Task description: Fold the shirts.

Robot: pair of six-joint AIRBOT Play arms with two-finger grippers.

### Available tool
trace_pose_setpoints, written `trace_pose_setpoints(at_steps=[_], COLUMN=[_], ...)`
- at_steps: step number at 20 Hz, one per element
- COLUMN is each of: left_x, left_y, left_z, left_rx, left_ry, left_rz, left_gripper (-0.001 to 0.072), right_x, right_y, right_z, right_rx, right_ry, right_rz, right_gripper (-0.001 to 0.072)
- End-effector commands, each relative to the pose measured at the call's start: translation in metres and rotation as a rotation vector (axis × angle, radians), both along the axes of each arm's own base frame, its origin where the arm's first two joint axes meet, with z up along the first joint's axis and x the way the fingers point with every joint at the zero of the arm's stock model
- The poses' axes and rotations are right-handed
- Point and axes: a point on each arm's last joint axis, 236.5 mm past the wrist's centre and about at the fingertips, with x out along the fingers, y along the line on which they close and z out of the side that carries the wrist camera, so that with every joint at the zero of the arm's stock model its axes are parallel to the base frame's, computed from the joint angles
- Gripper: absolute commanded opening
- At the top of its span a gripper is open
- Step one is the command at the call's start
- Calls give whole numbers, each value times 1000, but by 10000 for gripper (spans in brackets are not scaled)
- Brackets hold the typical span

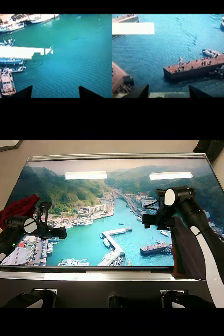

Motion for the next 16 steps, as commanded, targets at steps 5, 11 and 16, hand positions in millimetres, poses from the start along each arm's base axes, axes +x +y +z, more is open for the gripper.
trace_pose_setpoints(at_steps=[5,11,16], left_x=[0,0,0], left_y=[0,0,-3], left_z=[0,0,0], left_rx=[0,0,-18], left_ry=[-1,-1,-1], left_rz=[0,0,24], left_gripper=[717,717,717], right_x=[0,0,0], right_y=[0,0,1], right_z=[0,0,0], right_rx=[0,0,5], right_ry=[-1,0,-1], right_rz=[1,1,0], right_gripper=[604,604,602])
